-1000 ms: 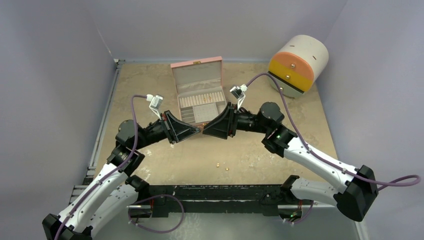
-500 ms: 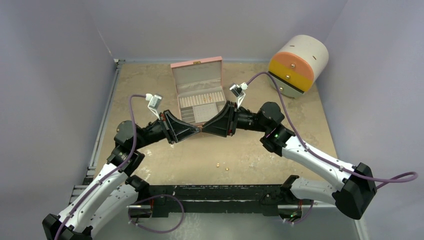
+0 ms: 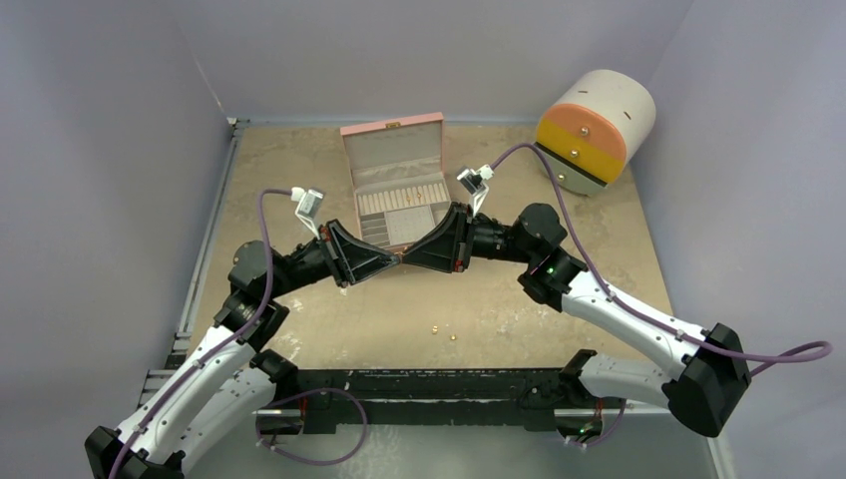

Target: Organize the mixed jewelry

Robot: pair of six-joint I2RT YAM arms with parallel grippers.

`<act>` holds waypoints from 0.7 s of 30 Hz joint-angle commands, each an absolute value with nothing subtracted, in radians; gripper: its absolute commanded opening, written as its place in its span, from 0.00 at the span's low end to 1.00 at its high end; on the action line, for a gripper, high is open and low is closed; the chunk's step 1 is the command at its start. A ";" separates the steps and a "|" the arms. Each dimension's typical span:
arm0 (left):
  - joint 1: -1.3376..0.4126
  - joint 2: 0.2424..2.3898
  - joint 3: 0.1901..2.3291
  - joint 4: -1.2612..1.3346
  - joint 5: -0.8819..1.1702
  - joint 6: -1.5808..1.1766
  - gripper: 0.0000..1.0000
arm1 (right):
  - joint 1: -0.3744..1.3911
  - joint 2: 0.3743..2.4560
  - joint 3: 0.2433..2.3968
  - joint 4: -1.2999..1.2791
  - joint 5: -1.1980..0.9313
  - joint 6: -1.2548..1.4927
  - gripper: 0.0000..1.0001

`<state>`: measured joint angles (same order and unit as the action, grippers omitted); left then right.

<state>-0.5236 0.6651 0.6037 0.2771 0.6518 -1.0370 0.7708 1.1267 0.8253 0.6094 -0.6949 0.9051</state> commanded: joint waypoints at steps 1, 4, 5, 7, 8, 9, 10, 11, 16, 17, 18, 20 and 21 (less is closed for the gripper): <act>-0.520 0.655 0.596 0.332 0.667 -1.041 0.00 | 0.767 1.132 0.846 0.688 -0.696 0.907 0.22; -0.520 0.655 0.594 0.331 0.668 -1.042 0.00 | 0.766 1.134 0.846 0.692 -0.696 0.909 0.19; -0.520 0.654 0.595 0.331 0.667 -1.042 0.00 | 0.767 1.134 0.846 0.693 -0.695 0.909 0.17; -0.520 0.652 0.593 0.330 0.666 -1.042 0.00 | 0.767 1.134 0.846 0.695 -0.696 0.910 0.13; -0.520 0.651 0.592 0.330 0.664 -1.042 0.00 | 0.767 1.135 0.844 0.695 -0.697 0.911 0.11; -0.520 0.650 0.593 0.331 0.664 -1.042 0.00 | 0.766 1.135 0.843 0.698 -0.699 0.912 0.07; -0.520 0.650 0.594 0.331 0.664 -1.042 0.00 | 0.766 1.135 0.841 0.700 -0.701 0.913 0.02; -0.520 0.650 0.594 0.331 0.663 -1.042 0.00 | 0.766 1.135 0.840 0.706 -0.701 0.915 0.00; -0.520 0.644 0.593 0.322 0.650 -1.041 0.00 | 0.768 1.129 0.836 0.712 -0.696 0.913 0.00; -0.520 0.644 0.595 0.316 0.646 -1.038 0.00 | 0.768 1.127 0.836 0.712 -0.695 0.914 0.00; -0.520 0.643 0.596 0.311 0.641 -1.035 0.00 | 0.767 1.126 0.838 0.710 -0.693 0.912 0.00; -0.520 0.642 0.600 0.293 0.626 -1.026 0.06 | 0.768 1.122 0.838 0.703 -0.691 0.907 0.00; -0.520 0.642 0.606 0.277 0.618 -1.018 0.12 | 0.768 1.119 0.837 0.699 -0.686 0.906 0.00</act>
